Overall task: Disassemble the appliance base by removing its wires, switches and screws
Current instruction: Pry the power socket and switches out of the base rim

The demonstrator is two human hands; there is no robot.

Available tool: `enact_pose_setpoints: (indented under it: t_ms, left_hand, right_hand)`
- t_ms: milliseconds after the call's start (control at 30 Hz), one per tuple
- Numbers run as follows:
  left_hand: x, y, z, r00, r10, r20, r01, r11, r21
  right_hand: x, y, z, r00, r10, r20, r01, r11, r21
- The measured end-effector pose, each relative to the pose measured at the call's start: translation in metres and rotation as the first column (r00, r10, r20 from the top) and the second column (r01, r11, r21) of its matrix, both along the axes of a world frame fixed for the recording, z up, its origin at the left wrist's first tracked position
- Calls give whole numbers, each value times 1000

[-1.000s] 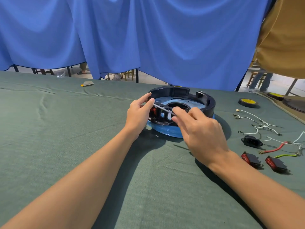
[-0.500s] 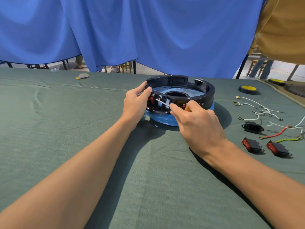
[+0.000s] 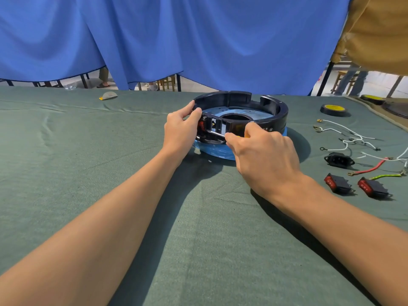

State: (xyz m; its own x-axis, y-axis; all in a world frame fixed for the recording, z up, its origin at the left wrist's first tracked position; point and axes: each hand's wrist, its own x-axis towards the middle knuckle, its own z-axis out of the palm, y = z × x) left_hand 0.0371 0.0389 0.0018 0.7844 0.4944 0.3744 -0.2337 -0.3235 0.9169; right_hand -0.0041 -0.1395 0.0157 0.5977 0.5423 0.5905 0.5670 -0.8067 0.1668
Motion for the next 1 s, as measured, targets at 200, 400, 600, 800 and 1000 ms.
enact_pose_setpoints:
  t_ms: [200, 400, 600, 800, 1000]
  left_hand:
    - [-1, -3, 6, 999, -3, -47, 5, 999, 52]
    - [1, -10, 3, 996, 57, -65, -51, 994, 92]
    - [0, -10, 5, 992, 109, -62, -106, 993, 49]
    - [-1, -9, 6, 997, 69, -35, -68, 998, 17]
    - [-2, -1, 7, 999, -22, -30, 21, 1000, -23]
  right_hand:
    - [17, -5, 2, 997, 73, 37, -77, 985, 152]
    - [27, 5, -1, 993, -19, 120, -27, 928, 372]
    - [33, 18, 6, 978, -156, 140, 93, 921, 378]
    - [36, 21, 10, 978, -188, 94, 153, 943, 296]
    - [41, -9, -7, 990, -136, 44, 114, 937, 331]
